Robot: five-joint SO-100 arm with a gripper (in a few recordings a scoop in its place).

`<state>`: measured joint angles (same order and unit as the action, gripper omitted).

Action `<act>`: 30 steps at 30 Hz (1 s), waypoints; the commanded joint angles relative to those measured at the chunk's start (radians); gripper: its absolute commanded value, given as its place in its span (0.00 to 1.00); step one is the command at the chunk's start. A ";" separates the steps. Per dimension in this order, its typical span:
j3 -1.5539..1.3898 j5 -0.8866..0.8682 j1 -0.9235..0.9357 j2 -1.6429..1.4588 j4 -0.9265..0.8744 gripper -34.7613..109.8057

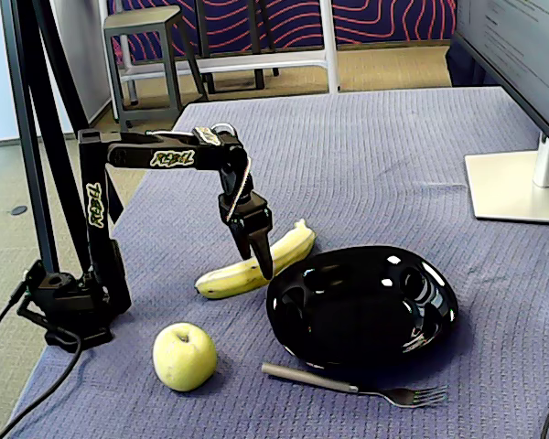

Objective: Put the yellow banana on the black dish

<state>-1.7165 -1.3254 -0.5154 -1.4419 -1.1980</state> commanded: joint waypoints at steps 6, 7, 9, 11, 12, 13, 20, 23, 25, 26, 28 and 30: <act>-0.008 -0.002 0.038 -0.021 0.014 0.34; -0.009 -0.005 0.041 -0.021 0.014 0.33; -0.011 -0.012 0.046 -0.020 0.014 0.32; -0.012 -0.015 0.049 -0.018 0.014 0.31; -0.014 -0.015 0.051 -0.018 0.017 0.29; -0.017 -0.015 0.054 -0.018 0.021 0.28; -0.018 0.002 0.061 -0.049 0.031 0.24; -0.012 0.009 0.061 -0.080 0.017 0.24; -0.002 0.025 0.054 -0.109 -0.006 0.24; 0.006 0.035 0.048 -0.124 -0.021 0.24; 0.020 0.055 0.038 -0.156 -0.049 0.24; 0.031 0.080 0.034 -0.184 -0.057 0.24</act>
<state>-1.7365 -1.2870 -0.4863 -1.5002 -1.2318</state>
